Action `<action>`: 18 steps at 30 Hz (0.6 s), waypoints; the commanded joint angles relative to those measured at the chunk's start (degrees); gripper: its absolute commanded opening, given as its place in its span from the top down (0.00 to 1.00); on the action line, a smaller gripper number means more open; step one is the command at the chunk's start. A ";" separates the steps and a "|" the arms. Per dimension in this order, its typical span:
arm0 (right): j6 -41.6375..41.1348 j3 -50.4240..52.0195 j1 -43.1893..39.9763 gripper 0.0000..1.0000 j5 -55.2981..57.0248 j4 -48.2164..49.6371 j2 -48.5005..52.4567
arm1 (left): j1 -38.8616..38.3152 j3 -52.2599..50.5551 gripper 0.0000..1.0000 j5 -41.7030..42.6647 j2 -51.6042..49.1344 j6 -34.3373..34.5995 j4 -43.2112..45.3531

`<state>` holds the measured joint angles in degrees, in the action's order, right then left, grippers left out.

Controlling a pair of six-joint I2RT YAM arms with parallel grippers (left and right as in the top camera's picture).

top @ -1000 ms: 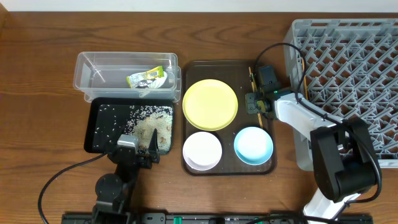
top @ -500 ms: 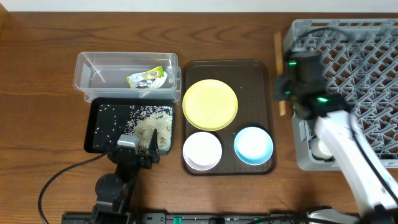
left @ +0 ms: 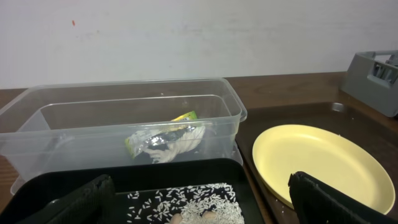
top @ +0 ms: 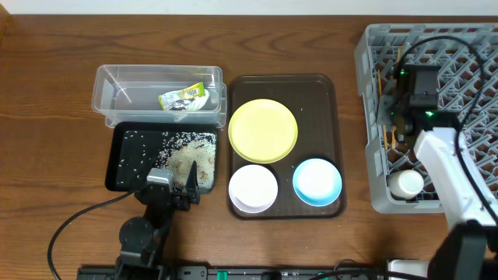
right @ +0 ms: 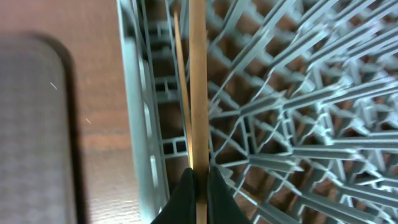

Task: Sort waste into correct bins and load items into the dishwasher rack
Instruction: 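Carry the chopstick into the dish rack and release, then grasp the blue bowl on the brown tray with the right gripper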

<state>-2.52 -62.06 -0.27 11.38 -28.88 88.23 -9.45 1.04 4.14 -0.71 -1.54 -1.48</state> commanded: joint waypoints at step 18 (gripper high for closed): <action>-2.34 -0.22 11.45 0.52 -33.09 -17.57 -19.10 | 0.28 -0.81 0.09 0.81 0.07 -0.37 -2.12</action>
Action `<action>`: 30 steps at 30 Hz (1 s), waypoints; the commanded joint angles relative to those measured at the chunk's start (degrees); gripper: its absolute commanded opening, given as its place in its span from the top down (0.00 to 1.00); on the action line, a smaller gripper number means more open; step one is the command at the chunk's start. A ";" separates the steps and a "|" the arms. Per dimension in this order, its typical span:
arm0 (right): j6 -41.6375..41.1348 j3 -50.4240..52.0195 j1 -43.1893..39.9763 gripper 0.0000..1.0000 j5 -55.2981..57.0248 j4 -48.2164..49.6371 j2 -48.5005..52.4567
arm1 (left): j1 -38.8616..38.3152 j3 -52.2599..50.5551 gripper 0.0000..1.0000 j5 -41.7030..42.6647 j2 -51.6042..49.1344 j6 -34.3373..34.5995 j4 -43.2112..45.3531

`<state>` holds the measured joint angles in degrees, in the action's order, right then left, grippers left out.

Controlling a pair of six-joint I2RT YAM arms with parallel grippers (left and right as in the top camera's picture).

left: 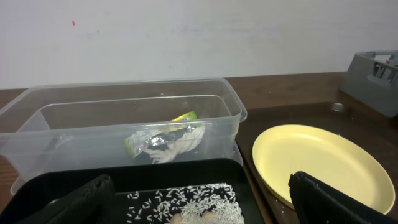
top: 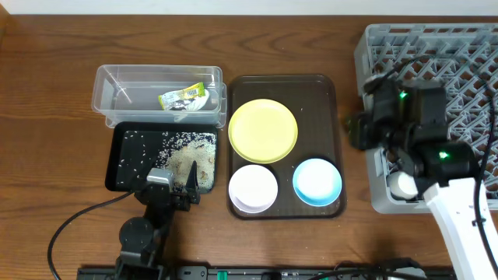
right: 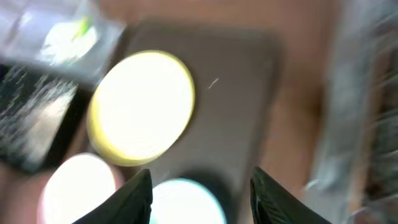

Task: Sort waste into correct bins and load items into the dishwasher rack
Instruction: 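Grasp the blue bowl on the brown tray with the right gripper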

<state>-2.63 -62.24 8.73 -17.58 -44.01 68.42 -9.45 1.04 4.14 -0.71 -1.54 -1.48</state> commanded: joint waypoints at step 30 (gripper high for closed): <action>-18.16 20.85 8.50 0.87 12.11 6.25 13.22 | 0.28 -0.81 0.09 0.81 0.07 -0.37 -2.12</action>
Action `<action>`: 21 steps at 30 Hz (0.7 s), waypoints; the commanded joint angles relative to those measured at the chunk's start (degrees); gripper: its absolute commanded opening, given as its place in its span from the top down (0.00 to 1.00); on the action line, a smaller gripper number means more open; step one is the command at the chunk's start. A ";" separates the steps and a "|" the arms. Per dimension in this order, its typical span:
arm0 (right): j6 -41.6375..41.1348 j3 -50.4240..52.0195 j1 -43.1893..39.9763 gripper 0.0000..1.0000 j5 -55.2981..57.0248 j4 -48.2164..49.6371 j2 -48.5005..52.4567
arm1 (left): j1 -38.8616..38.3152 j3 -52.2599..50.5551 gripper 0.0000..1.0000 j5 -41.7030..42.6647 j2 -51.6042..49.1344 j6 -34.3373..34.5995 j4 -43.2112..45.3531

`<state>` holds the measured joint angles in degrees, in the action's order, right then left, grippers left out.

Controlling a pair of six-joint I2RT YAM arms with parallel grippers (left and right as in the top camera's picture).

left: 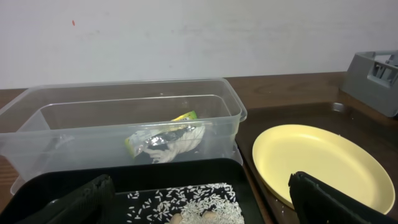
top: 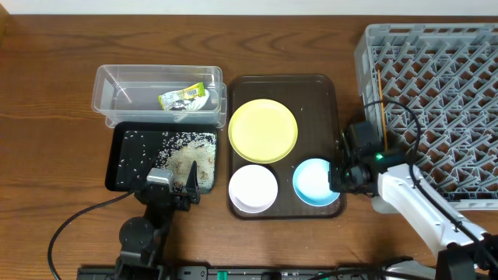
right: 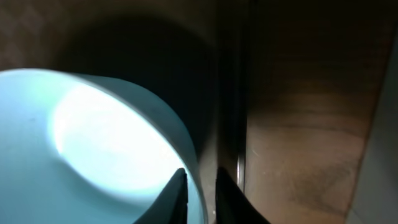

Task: Sort waste into correct bins and load items into the dishwasher rack
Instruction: 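Grasp the blue bowl on the brown tray with the right gripper, then lift the blue bowl and place it in the dish rack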

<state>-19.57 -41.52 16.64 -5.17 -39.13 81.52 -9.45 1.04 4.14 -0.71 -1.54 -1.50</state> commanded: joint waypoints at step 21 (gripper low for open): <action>-1.27 -21.35 0.15 0.99 46.77 -9.29 -18.45 | 0.28 -0.81 0.09 0.81 0.07 -0.37 -2.10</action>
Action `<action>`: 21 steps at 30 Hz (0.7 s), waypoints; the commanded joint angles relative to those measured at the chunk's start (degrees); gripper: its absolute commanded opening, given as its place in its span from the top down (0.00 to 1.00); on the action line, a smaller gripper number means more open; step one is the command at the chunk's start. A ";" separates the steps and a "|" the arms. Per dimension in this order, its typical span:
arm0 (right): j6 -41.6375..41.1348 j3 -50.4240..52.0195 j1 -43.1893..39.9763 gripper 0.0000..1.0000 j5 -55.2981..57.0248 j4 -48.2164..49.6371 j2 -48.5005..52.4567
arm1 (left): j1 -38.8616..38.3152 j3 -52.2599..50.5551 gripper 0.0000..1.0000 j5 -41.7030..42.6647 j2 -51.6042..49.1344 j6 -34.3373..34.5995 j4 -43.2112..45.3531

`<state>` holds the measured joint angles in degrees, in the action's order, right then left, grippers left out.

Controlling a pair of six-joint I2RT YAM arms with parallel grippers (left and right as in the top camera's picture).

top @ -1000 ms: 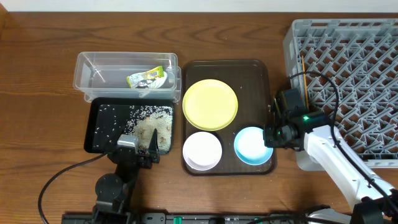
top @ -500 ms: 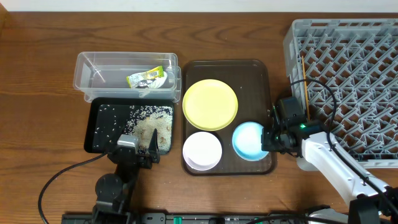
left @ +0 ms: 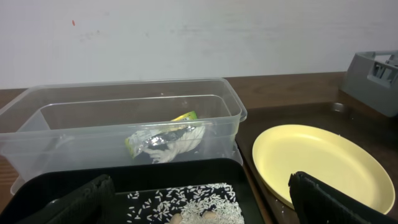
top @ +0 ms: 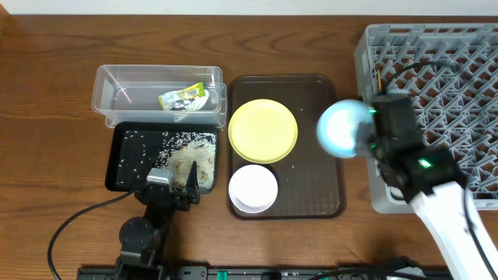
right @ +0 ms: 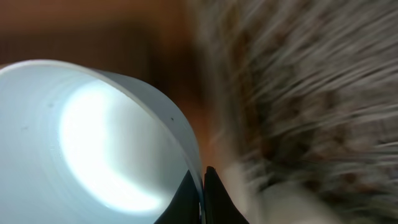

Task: Sort waste into correct bins and load items into the dishwasher rack
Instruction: 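Lift the blue bowl and place it in the dish rack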

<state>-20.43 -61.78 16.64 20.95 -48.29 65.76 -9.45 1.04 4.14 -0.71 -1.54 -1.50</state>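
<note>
My right gripper [right: 201, 180] is shut on the rim of the light blue bowl [top: 341, 127], held tilted in the air over the right edge of the brown tray [top: 311, 187], close to the grey dishwasher rack [top: 436, 47]. In the right wrist view the bowl [right: 99, 143] fills the left and the rack [right: 311, 81] is blurred. A yellow plate [top: 263, 130] and a white bowl [top: 253, 187] stay on the tray. My left gripper [left: 199, 205] stands open over the black tray of rice [top: 159, 159].
A clear plastic bin [top: 156, 93] with a crumpled wrapper [top: 184, 99] sits behind the black tray. A wooden chopstick [top: 379, 78] lies in the rack's left side, and a white cup [top: 398, 190] sits at the rack's near corner.
The right gripper was around the blue bowl's rim with the bowl on the tray. Now it is shut on the rim and the bowl is up in the air next to the rack.
The right gripper was shut on a chopstick inside the rack. Then it was open over the tray's right side, the chopstick left in the rack. Then it was down at the blue bowl's rim. Now it holds the bowl raised. The left arm stayed still.
</note>
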 commanded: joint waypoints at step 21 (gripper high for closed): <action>1.33 -1.05 -11.06 0.99 45.86 1.81 9.66 | 0.28 -0.81 0.09 0.81 0.07 -0.37 -2.10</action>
<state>-20.27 -62.70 8.01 63.09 -46.98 74.02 -9.45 1.04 4.14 -0.71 -1.54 -1.50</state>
